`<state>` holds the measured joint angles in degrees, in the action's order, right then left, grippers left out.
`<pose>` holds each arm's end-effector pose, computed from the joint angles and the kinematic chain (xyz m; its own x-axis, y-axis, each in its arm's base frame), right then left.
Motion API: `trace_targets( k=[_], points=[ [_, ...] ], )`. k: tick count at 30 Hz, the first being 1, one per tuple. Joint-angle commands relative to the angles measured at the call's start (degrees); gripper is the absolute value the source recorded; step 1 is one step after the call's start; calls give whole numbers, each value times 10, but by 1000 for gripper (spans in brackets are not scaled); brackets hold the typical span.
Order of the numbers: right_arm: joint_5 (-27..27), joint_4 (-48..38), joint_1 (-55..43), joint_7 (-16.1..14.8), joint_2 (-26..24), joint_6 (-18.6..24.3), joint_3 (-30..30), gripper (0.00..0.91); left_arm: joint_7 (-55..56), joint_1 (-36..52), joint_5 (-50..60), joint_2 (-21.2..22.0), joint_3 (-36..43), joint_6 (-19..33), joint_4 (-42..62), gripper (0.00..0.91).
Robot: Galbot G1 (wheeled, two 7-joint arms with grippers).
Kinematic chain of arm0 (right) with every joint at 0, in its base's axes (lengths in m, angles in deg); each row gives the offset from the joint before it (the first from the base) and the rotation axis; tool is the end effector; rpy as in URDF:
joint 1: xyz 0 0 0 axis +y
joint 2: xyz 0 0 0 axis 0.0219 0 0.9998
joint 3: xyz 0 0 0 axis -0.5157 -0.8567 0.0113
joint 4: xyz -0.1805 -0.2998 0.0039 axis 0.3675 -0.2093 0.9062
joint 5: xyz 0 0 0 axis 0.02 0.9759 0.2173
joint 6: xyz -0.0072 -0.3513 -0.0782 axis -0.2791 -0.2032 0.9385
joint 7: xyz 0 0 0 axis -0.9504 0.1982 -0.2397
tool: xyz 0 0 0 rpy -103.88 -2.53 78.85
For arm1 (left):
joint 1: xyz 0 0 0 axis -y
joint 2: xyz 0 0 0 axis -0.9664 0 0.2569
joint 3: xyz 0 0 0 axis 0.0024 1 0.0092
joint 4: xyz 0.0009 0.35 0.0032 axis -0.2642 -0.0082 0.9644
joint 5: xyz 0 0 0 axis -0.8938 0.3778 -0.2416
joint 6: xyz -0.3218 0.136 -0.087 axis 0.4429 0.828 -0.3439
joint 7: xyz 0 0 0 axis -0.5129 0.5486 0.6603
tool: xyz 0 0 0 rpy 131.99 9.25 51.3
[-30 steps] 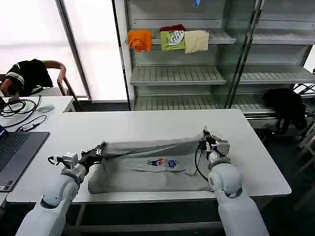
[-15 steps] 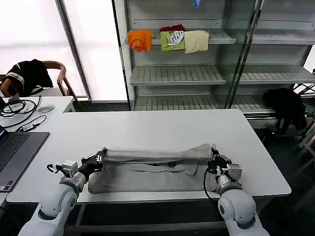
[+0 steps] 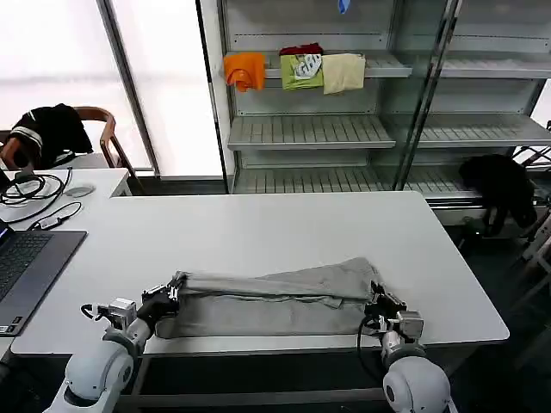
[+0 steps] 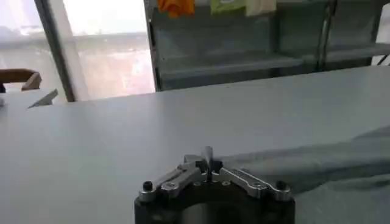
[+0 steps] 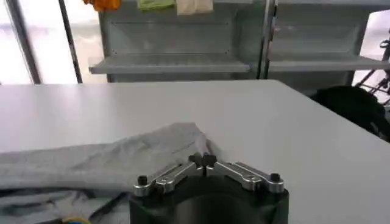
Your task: Fold and organize the clothes.
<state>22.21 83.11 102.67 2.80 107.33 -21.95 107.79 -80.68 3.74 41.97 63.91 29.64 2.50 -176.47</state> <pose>0.2659 -0.0124 -0.2693 -0.9416 0.0422 0.3340 0.0361 0.9991 -0.0243 0.2947 0.1090 -0.2719 -0.9061 0.1755 0.3849 0.2130 0.9754 0.0567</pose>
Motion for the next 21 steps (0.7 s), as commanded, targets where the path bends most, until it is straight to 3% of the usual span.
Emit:
trace_targets(
  k=[1, 10, 21],
  points=[
    [12, 8, 16, 0, -2, 1, -2, 907, 0, -25, 27, 4, -2, -7, -22, 907],
    [-5, 50, 14, 5, -20, -9, 18, 907, 13, -50, 40, 17, -19, -21, -65, 907],
    [-19, 128, 12, 4, -36, -14, 30, 907, 71, -42, -52, 64, -49, -51, -69, 907]
  ],
)
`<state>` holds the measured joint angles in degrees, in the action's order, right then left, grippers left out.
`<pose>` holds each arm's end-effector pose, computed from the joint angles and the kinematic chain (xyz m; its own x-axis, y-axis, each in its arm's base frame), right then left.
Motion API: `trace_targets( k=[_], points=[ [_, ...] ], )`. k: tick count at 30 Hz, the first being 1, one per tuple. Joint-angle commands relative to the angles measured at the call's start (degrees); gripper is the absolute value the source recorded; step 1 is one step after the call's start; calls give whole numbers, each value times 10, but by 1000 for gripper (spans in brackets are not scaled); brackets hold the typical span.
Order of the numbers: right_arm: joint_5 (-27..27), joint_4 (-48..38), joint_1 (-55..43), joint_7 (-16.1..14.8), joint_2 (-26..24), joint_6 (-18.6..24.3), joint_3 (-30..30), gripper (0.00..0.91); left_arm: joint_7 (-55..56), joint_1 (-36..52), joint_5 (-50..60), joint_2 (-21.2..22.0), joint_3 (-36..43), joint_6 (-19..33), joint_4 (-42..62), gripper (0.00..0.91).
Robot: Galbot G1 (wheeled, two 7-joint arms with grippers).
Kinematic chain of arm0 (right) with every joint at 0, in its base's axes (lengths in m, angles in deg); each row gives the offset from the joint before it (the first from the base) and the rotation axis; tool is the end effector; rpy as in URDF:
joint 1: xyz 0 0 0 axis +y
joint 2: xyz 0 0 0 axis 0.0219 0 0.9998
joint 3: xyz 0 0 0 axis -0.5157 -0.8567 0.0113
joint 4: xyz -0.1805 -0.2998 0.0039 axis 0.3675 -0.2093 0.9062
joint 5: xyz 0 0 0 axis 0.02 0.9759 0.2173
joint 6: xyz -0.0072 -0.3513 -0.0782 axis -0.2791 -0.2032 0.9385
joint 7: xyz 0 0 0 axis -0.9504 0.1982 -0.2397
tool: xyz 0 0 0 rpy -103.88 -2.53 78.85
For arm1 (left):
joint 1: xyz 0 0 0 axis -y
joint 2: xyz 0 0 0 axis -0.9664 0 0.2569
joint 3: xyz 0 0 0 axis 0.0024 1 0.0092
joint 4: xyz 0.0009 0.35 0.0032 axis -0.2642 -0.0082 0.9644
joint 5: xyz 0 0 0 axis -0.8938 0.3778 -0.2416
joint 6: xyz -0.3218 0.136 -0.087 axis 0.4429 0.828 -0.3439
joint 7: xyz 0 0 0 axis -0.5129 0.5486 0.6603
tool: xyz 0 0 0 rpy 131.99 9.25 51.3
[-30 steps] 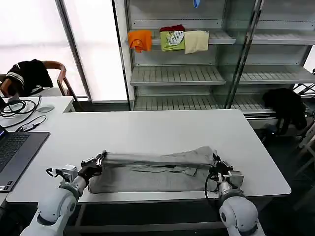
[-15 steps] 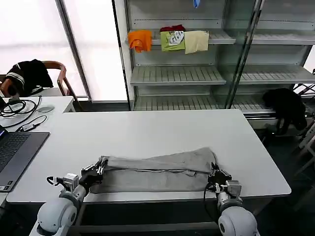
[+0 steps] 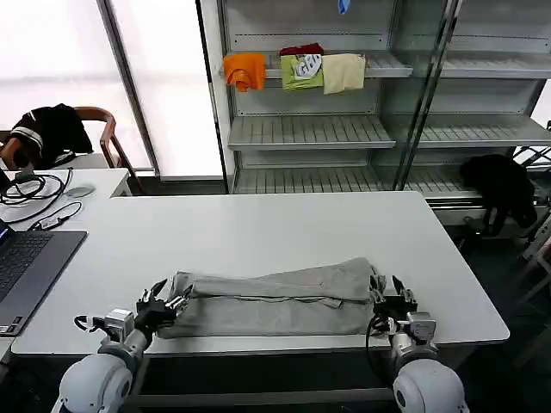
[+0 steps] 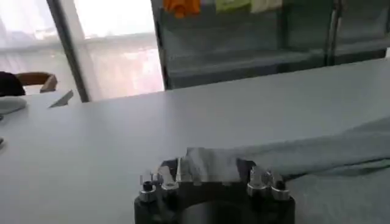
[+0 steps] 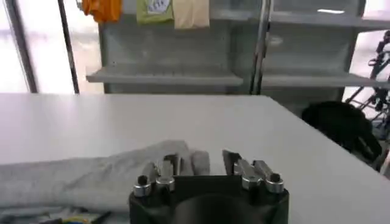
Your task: Fold and organize the clothes.
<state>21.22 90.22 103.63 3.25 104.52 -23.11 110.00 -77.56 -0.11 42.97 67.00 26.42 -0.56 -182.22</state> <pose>0.2523 -0.0243 -0.2276 -0.9678 0.0487 0.2472 0.0376 0.9981 -0.0493 0.2708 0.1009 -0.2560 -0.9181 0.1074 0.3815 0.1380 0.9890 0.0537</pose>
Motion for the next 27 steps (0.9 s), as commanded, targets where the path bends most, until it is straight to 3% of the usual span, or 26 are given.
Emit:
trace_targets(
  k=[1, 21, 22, 23, 25, 27],
  points=[
    [-9, 58, 2, 0, -9, -2, 7, 907, 39, -3, -64, 36, -16, -20, -9, 907],
    [-22, 51, -6, 0, -23, 0, 8, 907, 38, 16, -63, 61, -3, -20, 47, 887],
    [-23, 50, -7, 0, -23, -1, 7, 907, 38, 14, -62, 61, -2, -20, 48, 756],
    [-24, 49, -9, 0, -23, -1, 7, 907, 37, 13, -62, 61, -2, -19, 48, 443],
    [-25, 47, -12, 0, -22, -1, 7, 907, 35, 10, -59, 61, -1, -17, 49, 20],
    [-25, 45, -13, 1, -22, -1, 7, 907, 32, 8, -59, 61, 0, -16, 50, 20]
  ],
)
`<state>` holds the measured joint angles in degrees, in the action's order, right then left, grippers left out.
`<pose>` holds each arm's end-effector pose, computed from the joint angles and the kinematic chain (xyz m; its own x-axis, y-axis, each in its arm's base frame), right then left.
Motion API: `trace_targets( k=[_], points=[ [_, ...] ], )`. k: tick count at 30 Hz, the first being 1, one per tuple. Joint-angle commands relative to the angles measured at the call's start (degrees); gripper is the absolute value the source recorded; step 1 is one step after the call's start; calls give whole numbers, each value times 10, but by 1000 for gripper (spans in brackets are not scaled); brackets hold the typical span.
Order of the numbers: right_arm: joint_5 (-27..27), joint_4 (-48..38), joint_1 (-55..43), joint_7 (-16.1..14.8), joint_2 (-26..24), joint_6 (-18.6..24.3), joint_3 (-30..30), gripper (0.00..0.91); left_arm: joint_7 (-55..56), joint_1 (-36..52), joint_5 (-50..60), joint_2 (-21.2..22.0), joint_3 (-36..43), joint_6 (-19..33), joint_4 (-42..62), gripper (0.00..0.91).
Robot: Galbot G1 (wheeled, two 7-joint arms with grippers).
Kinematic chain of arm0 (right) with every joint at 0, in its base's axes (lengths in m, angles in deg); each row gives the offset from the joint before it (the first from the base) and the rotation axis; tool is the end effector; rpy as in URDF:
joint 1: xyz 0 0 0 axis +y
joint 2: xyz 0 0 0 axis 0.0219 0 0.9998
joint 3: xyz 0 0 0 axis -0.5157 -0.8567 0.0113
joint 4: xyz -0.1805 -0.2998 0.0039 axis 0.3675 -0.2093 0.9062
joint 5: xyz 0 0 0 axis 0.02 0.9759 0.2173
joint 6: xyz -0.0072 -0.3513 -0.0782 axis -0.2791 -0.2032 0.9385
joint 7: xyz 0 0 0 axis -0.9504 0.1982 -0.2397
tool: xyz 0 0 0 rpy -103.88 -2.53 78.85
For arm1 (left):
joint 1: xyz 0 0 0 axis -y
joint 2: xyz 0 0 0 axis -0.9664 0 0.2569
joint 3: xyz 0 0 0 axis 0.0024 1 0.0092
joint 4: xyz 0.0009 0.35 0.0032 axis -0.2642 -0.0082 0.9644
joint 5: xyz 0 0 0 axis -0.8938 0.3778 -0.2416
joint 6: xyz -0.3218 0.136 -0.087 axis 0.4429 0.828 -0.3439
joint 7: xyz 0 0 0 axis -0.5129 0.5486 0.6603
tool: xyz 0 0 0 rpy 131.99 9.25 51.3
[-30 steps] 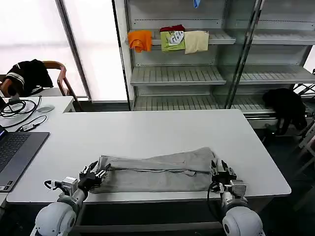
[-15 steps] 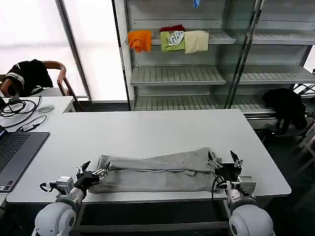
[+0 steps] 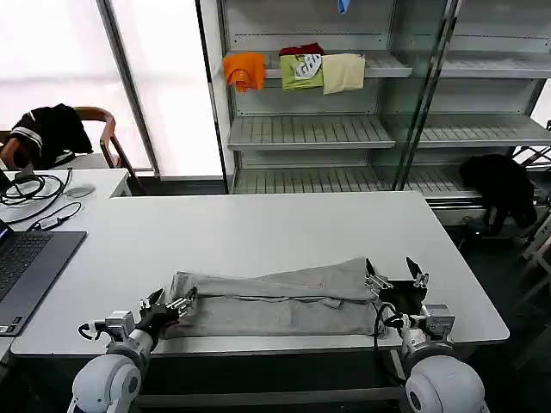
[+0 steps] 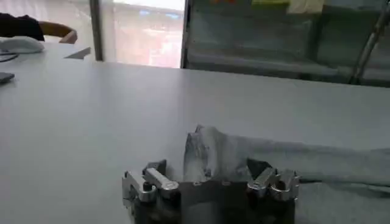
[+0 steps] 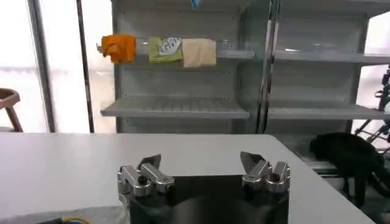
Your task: Fold and organize the clothes.
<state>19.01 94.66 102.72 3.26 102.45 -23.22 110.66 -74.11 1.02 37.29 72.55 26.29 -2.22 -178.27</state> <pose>0.2465 -0.0268 -0.1964 -0.9859 0.0162 0.1666 0.0098 0.9992 -0.0393 0.2776 0.0917 -0.2823 -0.8944 0.0905 0.4379 0.0441 0.9924 -0.1152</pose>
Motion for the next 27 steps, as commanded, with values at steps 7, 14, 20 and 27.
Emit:
trace_targets(
  k=[7, 14, 20, 27],
  points=[
    [-5, -1, -11, 3, 1, 0, 2, 907, -4, -5, -2, 6, -2, 11, 13, 20],
    [-11, -1, -26, 7, 0, -9, 4, 907, -23, -8, -5, 3, -8, 23, 11, 20],
    [-12, 1, -33, 11, 1, -13, 5, 907, -32, -14, -7, 1, -32, 48, 8, 10],
    [-13, -3, -41, 11, -1, -12, 4, 907, -26, -7, -72, -74, -160, 40, -12, 10]
  ],
)
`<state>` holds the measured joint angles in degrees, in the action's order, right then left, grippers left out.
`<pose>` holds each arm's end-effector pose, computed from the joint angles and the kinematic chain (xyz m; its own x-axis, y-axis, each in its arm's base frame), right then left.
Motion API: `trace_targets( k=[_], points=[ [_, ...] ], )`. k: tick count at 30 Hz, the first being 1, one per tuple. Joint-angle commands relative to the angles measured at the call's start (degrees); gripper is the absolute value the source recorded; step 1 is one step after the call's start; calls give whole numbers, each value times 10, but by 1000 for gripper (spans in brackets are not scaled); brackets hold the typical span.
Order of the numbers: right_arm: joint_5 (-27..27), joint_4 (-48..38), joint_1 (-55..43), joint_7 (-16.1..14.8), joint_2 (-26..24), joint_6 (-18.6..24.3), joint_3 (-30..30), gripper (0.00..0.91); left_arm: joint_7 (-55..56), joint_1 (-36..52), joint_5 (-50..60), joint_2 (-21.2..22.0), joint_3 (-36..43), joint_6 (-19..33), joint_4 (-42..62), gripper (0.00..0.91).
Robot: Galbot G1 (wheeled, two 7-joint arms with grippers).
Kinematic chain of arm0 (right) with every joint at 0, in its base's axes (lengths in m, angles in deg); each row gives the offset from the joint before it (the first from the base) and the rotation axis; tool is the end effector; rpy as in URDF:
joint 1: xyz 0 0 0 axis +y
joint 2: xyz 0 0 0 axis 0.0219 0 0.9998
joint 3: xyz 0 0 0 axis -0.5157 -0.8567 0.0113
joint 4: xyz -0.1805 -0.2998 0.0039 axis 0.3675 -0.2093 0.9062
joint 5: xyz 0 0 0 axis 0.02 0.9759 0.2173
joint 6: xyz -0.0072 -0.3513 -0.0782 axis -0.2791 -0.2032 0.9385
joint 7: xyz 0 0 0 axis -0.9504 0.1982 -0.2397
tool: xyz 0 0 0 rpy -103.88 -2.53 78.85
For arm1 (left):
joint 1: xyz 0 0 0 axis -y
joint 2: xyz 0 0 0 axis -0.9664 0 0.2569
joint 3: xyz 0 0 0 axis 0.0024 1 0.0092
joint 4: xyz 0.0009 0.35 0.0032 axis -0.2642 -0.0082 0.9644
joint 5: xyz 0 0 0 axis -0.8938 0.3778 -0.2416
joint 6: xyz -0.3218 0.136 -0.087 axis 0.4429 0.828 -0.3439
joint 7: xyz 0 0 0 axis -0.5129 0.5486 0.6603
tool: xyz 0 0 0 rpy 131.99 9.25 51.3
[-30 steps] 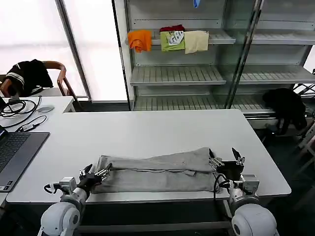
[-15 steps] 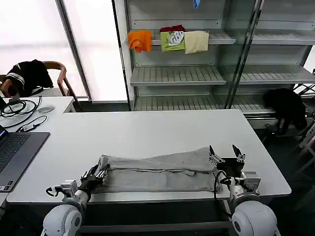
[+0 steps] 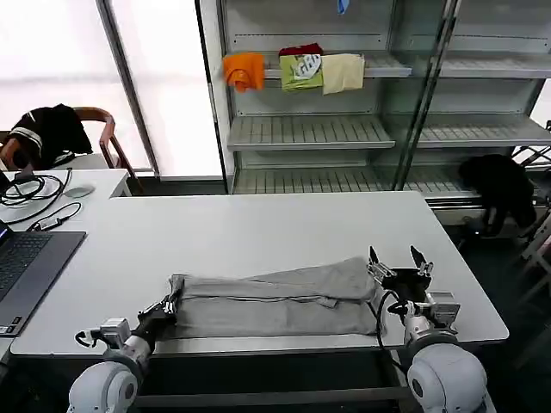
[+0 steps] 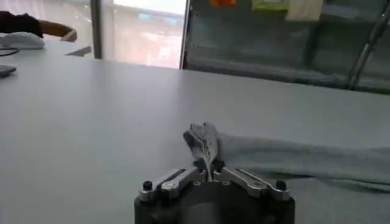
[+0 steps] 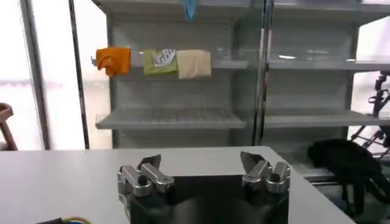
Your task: Fold and organize the clothes.
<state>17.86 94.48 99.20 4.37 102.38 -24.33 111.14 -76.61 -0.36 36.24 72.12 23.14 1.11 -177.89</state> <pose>0.2589 -0.0295 -0.1812 -0.9910 0.0348 0.1289 0.0310 0.9990 -0.0316 0.2709 0.1116 -0.2844 -0.9159 0.0831 0.3926 0.0335 0.9907 -0.1316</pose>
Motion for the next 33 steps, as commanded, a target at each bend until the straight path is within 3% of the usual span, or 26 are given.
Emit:
trace_targets(
  k=[1, 8, 13, 21, 33],
  points=[
    [-2, -3, -8, 0, 0, -1, -1, 907, -1, 6, -84, -104, -161, 3, -13, 10],
    [-1, -10, -21, 2, 5, -2, -16, 907, 0, 0, -118, -244, -297, 10, 77, 10],
    [-1, -14, -27, 3, 11, -3, -22, 907, -5, 6, -108, -283, -305, 12, 107, 10],
    [1, -12, -18, 5, 13, -3, -13, 907, -3, 25, -62, -228, -201, 2, 21, 10],
    [8, 7, 40, 5, 13, 9, 23, 907, 16, 33, -11, -159, 26, -7, -42, 10]
  ],
)
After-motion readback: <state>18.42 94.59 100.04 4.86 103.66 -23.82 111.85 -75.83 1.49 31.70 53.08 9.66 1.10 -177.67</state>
